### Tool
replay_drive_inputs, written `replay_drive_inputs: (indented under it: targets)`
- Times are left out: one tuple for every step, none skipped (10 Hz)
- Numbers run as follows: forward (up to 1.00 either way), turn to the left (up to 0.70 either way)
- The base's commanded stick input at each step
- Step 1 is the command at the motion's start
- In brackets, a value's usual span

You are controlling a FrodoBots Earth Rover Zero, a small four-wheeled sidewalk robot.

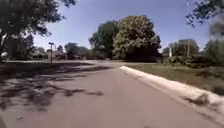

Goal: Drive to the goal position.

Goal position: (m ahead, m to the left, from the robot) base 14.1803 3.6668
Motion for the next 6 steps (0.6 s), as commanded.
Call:
replay_drive_inputs:
  targets:
    - [0.70, 0.00]
    - [0.70, 0.00]
    - [0.70, 0.00]
    - [0.70, 0.00]
    - [0.70, 0.00]
    - [0.70, 0.00]
